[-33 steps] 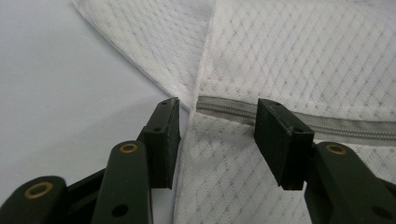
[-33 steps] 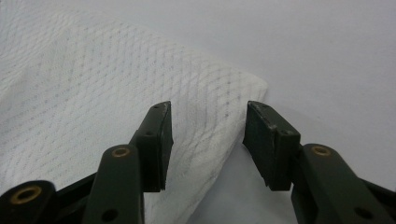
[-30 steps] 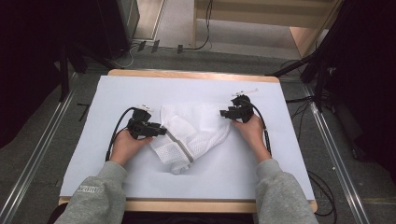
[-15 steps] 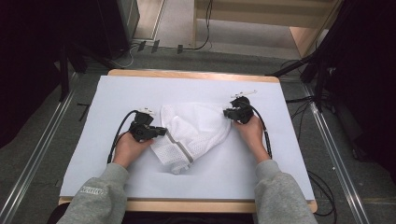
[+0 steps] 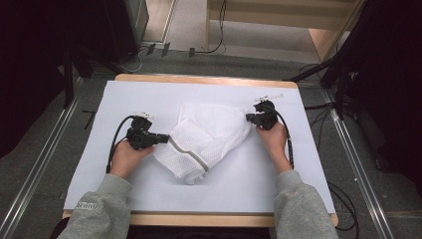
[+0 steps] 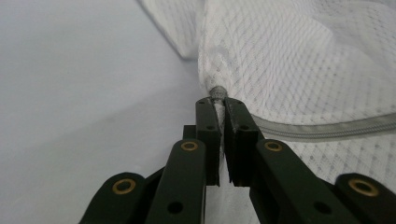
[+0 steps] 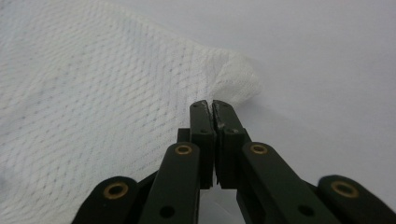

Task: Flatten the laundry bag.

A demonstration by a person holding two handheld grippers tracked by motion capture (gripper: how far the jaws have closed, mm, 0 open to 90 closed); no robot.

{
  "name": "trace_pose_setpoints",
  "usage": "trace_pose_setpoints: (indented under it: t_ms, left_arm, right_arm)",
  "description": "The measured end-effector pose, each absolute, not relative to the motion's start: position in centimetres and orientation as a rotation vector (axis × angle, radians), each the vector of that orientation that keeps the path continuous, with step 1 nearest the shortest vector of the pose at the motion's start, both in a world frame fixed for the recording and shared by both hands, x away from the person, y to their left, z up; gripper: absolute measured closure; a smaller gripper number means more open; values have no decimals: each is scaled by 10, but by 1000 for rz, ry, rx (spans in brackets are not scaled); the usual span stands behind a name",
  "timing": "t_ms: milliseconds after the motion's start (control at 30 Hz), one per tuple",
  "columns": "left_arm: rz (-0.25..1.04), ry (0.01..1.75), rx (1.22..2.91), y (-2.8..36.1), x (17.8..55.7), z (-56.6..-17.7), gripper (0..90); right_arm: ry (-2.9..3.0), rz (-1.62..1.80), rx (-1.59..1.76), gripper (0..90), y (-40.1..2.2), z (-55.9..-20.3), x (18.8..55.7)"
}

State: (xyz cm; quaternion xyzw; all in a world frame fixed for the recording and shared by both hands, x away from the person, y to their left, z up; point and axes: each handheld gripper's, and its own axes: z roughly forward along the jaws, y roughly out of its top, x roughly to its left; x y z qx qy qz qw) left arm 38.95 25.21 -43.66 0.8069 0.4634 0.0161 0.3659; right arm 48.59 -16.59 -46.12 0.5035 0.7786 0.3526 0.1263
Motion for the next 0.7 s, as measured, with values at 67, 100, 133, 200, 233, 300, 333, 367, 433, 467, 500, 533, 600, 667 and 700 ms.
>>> trace_pose_setpoints:
  t_ms: [67, 100, 133, 200, 233, 300, 333, 367, 433, 467, 500, 533, 600, 667, 700]
  left_arm:
    - [41, 1199, 2070, 257, 385, -433, 866]
    - [32, 1207, 2063, 260, 383, -433, 866]
    - [32, 1207, 2063, 260, 383, -433, 866]
    - [10, 1219, 2060, 268, 375, -431, 866]
    - [12, 1229, 2057, 269, 372, -432, 866]
    - [9, 1233, 2058, 271, 370, -432, 866]
    - [9, 1247, 2060, 275, 365, -432, 865]
    - [9, 1251, 2052, 278, 363, -432, 865]
    - [14, 1269, 2049, 285, 359, -433, 866]
    - [14, 1269, 2049, 285, 359, -433, 867]
    - [16, 1281, 2040, 289, 357, -433, 867]
    - [21, 1294, 2032, 293, 356, -433, 868]
    - [36, 1317, 2012, 302, 355, -433, 885]
    - [56, 1352, 1989, 312, 355, -433, 888]
    - [56, 1362, 1983, 315, 355, -433, 888]
  right_arm:
    - [2248, 1039, 1475, 896, -173, -459, 486]
    - [2238, 1046, 1486, 897, -175, -458, 486]
    - [2232, 1049, 1488, 896, -177, -457, 486]
    - [2225, 1053, 1500, 896, -180, -457, 487]
    - [2221, 1053, 1503, 896, -181, -456, 487]
    - [2221, 1056, 1501, 896, -181, -455, 487]
    - [2219, 1055, 1489, 896, -181, -455, 488]
    - [2218, 1056, 1489, 896, -180, -454, 488]
    - [2210, 1063, 1489, 896, -179, -454, 490]
    - [2210, 1063, 1489, 896, -179, -454, 490]
    - [2212, 1064, 1498, 896, -178, -454, 491]
    - [2217, 1075, 1499, 896, -177, -454, 492]
    - [2222, 1080, 1503, 896, -175, -454, 492]
    - [2233, 1114, 1485, 896, -168, -453, 493]
    - [2235, 1119, 1476, 896, -165, -453, 493]
